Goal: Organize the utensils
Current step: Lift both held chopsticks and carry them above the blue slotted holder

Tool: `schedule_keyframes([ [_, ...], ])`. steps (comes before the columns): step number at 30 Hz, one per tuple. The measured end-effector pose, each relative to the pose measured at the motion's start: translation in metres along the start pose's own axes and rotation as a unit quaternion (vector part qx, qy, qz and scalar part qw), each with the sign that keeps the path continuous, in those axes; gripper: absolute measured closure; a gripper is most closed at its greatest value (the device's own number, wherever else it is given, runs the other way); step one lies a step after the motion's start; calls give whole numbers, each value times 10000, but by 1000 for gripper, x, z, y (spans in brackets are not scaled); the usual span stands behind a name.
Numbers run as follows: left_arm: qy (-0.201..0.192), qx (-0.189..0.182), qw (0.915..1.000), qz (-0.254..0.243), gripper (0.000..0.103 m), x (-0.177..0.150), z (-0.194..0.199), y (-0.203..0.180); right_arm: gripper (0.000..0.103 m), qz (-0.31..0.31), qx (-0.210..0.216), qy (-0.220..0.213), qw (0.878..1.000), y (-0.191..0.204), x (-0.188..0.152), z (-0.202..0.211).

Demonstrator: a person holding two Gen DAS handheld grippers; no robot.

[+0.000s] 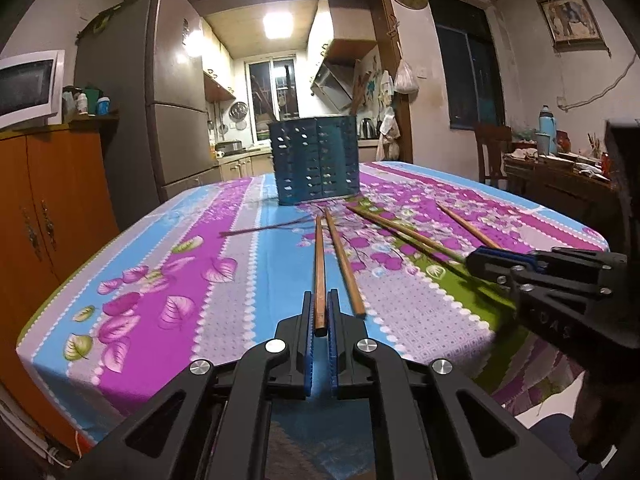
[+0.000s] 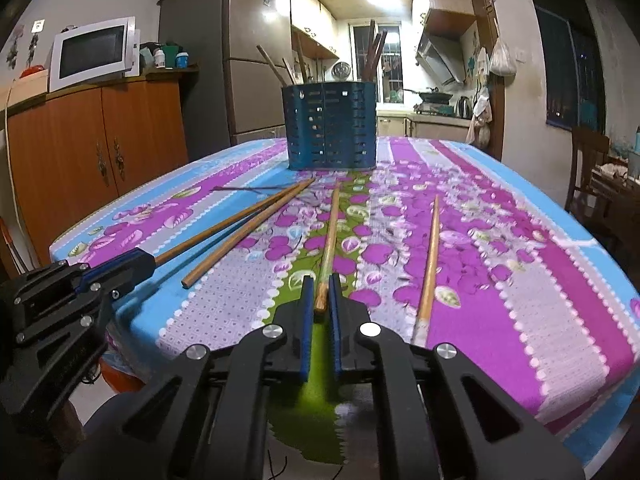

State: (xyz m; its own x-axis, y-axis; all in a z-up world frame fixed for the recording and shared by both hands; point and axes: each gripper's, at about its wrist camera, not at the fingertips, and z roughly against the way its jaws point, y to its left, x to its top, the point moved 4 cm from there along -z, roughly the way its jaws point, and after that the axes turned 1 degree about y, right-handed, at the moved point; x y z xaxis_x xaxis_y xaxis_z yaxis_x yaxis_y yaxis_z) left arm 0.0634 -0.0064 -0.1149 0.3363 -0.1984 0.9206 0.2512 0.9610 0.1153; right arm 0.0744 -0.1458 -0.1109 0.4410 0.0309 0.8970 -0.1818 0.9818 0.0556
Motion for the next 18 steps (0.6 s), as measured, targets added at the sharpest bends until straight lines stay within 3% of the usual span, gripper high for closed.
schedule_keyframes([
  [6,-256,129,9996,-84,96,19,18,8,98,202,-14,-361,9991,2,25,28],
  [18,-1211,204,9923,-156,96,92,62,20,98,670,159,-1130,9912,3,98,71],
])
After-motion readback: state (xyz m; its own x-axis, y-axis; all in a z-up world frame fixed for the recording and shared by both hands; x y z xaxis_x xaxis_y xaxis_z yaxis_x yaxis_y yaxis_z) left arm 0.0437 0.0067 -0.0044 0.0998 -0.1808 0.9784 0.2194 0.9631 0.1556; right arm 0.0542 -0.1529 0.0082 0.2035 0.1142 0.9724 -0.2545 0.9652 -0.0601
